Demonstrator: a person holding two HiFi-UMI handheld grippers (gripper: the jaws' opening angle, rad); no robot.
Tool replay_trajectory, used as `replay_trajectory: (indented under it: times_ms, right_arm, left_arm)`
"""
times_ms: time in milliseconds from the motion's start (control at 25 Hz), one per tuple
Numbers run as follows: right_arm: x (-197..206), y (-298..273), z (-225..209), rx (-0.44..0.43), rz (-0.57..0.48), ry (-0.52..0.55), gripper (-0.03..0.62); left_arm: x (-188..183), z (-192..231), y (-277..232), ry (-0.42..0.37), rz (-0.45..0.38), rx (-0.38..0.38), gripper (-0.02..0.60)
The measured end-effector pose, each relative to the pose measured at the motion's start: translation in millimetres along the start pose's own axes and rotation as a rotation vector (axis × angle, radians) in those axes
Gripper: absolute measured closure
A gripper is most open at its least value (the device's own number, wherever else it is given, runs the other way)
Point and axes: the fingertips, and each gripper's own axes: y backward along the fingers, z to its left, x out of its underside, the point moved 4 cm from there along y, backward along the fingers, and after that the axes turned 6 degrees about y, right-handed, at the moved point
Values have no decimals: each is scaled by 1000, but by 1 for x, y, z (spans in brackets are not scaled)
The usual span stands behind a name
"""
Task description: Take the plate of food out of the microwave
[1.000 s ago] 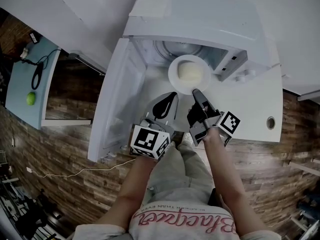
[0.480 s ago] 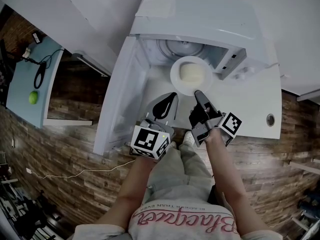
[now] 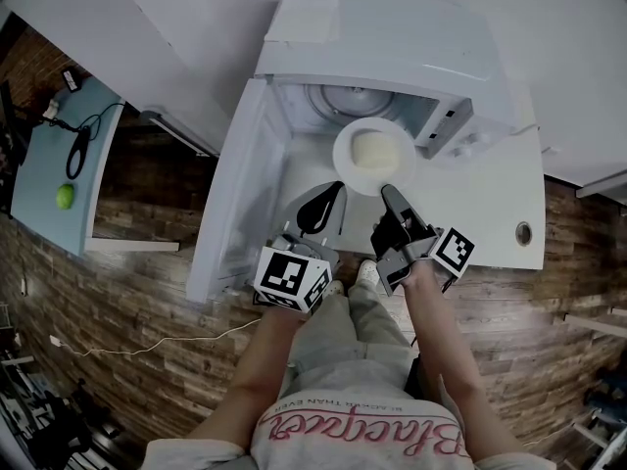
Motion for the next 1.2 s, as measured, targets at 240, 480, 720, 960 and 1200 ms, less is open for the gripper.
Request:
replay_trajectory:
  times_ms: [240, 480, 720, 960, 1200]
  right_arm:
    - [-4, 8, 12, -1, -10, 5, 572]
    - [-4, 11, 24, -15, -12, 11, 572]
    - [-7, 17, 39, -18, 0, 24, 572]
    - [-16, 19, 53, -29, 1, 48, 572]
    - [-23, 17, 68, -51, -12, 57, 572]
  left_arm:
    - [-11, -4, 1, -1, -10, 7, 577]
    - [-21, -7, 2, -3, -23, 17, 575]
    - [-32, -12, 4, 9, -45, 12, 577]
    - [-38, -15, 8, 8, -55, 9, 575]
    - [-49, -14, 11, -3, -79, 3, 577]
